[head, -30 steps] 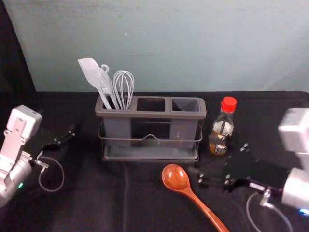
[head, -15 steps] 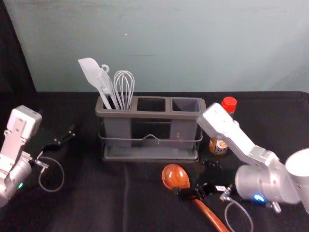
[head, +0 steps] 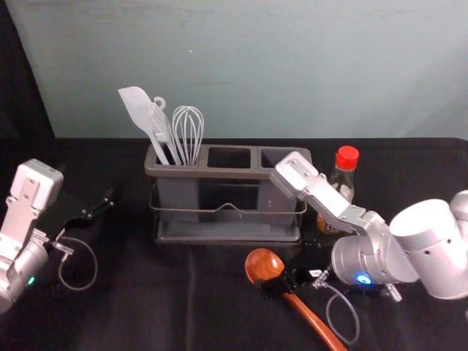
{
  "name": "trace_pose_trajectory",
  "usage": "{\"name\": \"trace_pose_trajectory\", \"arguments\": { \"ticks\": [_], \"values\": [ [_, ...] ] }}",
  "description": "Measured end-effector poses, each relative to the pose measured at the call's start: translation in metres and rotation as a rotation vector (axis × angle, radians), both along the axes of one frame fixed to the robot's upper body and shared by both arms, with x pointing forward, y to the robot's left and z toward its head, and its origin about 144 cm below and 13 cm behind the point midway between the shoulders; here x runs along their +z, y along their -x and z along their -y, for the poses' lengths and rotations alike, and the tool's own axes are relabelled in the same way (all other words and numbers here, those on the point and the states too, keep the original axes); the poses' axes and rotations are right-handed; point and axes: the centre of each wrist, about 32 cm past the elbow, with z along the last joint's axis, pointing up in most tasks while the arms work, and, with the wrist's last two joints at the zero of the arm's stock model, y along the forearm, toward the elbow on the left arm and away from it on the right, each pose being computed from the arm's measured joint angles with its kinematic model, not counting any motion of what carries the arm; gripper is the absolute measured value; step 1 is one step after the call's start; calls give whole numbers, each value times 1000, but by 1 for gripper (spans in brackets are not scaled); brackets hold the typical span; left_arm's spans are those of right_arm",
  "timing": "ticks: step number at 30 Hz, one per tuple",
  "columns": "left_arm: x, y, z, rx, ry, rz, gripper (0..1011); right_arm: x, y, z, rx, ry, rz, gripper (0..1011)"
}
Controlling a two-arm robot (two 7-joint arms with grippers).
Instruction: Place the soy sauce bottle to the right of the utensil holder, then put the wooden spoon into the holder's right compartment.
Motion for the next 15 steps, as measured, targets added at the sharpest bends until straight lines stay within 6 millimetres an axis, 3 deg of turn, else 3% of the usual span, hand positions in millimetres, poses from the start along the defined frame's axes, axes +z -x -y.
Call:
{"name": "trace_pose_trajectory", "arguments": {
  "ticks": [15],
  "values": [
    [0, 0, 0, 0, 0, 0, 1012, -9, -17, -20, 4, 25, -26, 1004]
  ]
}}
